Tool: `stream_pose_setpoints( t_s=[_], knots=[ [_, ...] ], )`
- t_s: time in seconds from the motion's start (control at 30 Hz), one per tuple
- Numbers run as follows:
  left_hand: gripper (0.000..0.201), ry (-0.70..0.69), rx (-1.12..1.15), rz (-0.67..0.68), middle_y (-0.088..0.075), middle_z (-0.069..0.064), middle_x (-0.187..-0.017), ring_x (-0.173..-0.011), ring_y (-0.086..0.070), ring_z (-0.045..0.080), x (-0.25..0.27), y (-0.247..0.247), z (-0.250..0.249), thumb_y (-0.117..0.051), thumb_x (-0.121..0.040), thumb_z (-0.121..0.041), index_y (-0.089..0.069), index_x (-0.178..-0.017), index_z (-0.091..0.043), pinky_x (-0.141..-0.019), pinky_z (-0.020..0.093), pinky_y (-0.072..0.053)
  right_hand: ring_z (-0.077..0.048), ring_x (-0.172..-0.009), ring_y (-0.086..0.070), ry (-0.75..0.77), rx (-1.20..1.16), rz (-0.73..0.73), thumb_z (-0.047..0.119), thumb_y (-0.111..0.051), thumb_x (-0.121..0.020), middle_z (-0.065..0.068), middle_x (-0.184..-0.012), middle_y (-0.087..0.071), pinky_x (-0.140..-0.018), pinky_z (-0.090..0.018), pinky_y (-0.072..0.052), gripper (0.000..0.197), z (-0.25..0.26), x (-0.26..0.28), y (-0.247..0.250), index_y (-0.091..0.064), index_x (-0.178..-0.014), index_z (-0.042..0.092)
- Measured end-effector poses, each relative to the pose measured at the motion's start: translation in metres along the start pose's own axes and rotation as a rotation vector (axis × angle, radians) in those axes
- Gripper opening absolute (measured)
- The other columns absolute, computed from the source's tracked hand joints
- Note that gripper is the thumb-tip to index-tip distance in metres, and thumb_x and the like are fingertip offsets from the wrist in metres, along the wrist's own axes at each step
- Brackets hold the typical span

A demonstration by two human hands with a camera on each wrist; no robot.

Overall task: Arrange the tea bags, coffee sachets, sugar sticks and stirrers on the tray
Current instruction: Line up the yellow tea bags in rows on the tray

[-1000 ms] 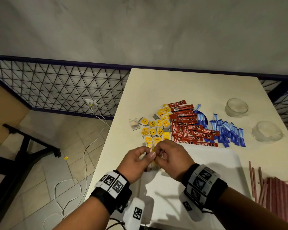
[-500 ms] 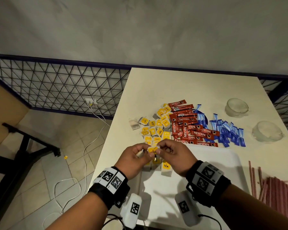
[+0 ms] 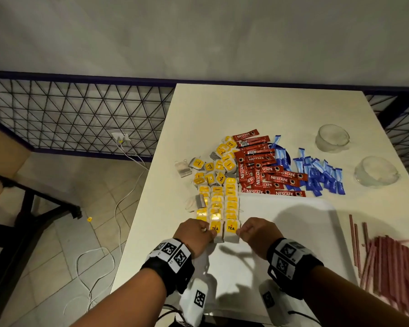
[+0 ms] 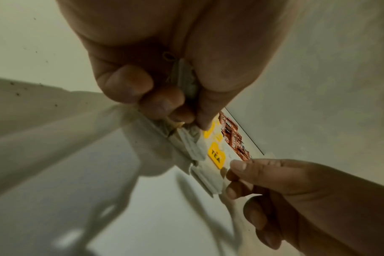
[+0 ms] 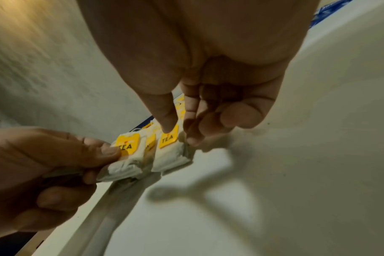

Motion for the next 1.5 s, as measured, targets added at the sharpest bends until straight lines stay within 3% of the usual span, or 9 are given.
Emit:
stream_pose_setpoints(
  t_s=[0.27, 0.4, 0.77, 0.97, 1.07, 1.13, 1.23, 1.37, 1.5],
  knots=[
    [0.028, 0.046, -0.096, -0.022, -0.053, -0.001, -0.075, -0.080, -0.053, 0.022, -0.005, -0.007, -0.009, -0.058, -0.091, -0.033, -0.050, -0.069, -0.019, -0.066, 0.024, -0.034, -0.020, -0.082, -0.058, -0.037, -0.059, -0.030, 0.034, -0.065, -0.088, 0.002, -0.083, -0.063, -0.076, -0.026, -0.047, 0.028, 0.002, -0.006, -0.009, -0.048, -0.067, 0.028],
    [0.014, 0.094, -0.030, -0.118, -0.055, -0.007, -0.078, -0.079, -0.054, 0.017, -0.005, -0.011, -0.007, -0.061, -0.089, -0.032, -0.051, -0.087, -0.022, -0.069, 0.024, -0.039, -0.019, -0.085, -0.060, -0.059, -0.064, -0.031, 0.033, -0.065, -0.088, -0.001, -0.087, -0.067, -0.076, -0.026, -0.047, 0.021, 0.004, -0.005, -0.008, -0.053, -0.073, 0.024],
    [0.016, 0.100, -0.020, -0.133, -0.064, -0.001, -0.086, -0.084, -0.061, 0.020, -0.010, -0.018, -0.006, -0.062, -0.087, -0.033, -0.050, -0.087, -0.022, -0.071, 0.028, -0.046, -0.015, -0.075, -0.055, -0.079, -0.062, -0.025, 0.034, -0.065, -0.088, 0.004, -0.079, -0.062, -0.067, -0.021, -0.038, 0.028, 0.004, -0.005, -0.012, -0.047, -0.067, 0.027],
    [0.040, -0.057, 0.249, -0.101, -0.064, -0.006, -0.092, -0.083, -0.061, 0.012, 0.003, 0.001, -0.008, -0.072, -0.070, -0.053, -0.050, -0.090, -0.028, -0.070, 0.027, -0.047, -0.014, -0.067, -0.055, 0.006, -0.168, -0.141, 0.039, -0.064, -0.088, 0.006, -0.065, -0.059, -0.066, -0.026, -0.042, 0.028, 0.019, 0.001, 0.006, -0.049, -0.068, 0.025],
    [0.044, -0.193, 0.280, 0.050, -0.062, 0.000, -0.093, -0.077, -0.059, 0.013, 0.013, 0.013, -0.016, -0.068, -0.061, -0.042, -0.042, -0.095, -0.034, -0.073, 0.036, -0.049, -0.011, -0.069, -0.059, 0.108, -0.358, -0.033, 0.039, -0.064, -0.088, 0.003, -0.072, -0.066, -0.068, -0.025, -0.047, 0.021, 0.044, 0.008, 0.017, -0.061, -0.077, 0.022],
    [0.055, -0.264, 0.308, 0.134, -0.059, 0.007, -0.099, -0.075, -0.057, 0.012, 0.018, 0.019, -0.022, -0.063, -0.061, -0.027, -0.040, -0.111, -0.030, -0.064, 0.034, -0.050, -0.003, -0.062, -0.056, 0.144, -0.444, 0.077, 0.036, -0.069, -0.084, 0.007, -0.075, -0.065, -0.064, -0.019, -0.043, 0.012, 0.059, 0.012, 0.019, -0.063, -0.079, 0.027],
    [0.091, -0.263, 0.347, 0.211, -0.048, 0.012, -0.127, -0.086, -0.061, 0.018, 0.021, 0.025, -0.024, -0.059, -0.060, -0.019, -0.024, -0.144, -0.019, -0.056, 0.010, -0.041, 0.002, -0.060, -0.055, 0.168, -0.437, 0.089, 0.034, -0.075, -0.079, 0.009, -0.074, -0.063, -0.058, -0.013, -0.041, 0.014, 0.069, 0.014, 0.018, -0.062, -0.080, 0.029],
    [0.113, -0.255, 0.480, 0.217, -0.039, 0.010, -0.132, -0.071, -0.058, 0.009, 0.022, 0.028, -0.021, -0.065, -0.054, -0.025, -0.011, -0.153, -0.020, -0.059, 0.024, -0.044, -0.006, -0.058, -0.055, 0.163, -0.475, 0.106, 0.020, -0.072, -0.081, 0.006, -0.071, -0.062, -0.057, -0.021, -0.043, 0.014, 0.076, 0.011, 0.017, -0.060, -0.079, 0.026],
    [0.080, -0.201, 0.810, 0.094, -0.055, 0.006, -0.108, -0.078, -0.058, 0.021, 0.025, 0.035, -0.012, -0.061, -0.061, -0.014, -0.039, -0.136, -0.028, -0.066, 0.030, -0.049, -0.011, -0.049, -0.050, 0.143, -0.636, 0.123, 0.007, -0.065, -0.086, 0.008, -0.057, -0.059, -0.048, -0.022, -0.041, 0.014, 0.079, 0.010, 0.020, -0.058, -0.080, 0.017]
  ],
)
Point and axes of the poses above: each hand's wrist, its own x-axis away from the middle knuckle, its own y-axis out of the back of the hand, z = x × y, the point moved 1 cm from there along -x, towards the middle knuckle
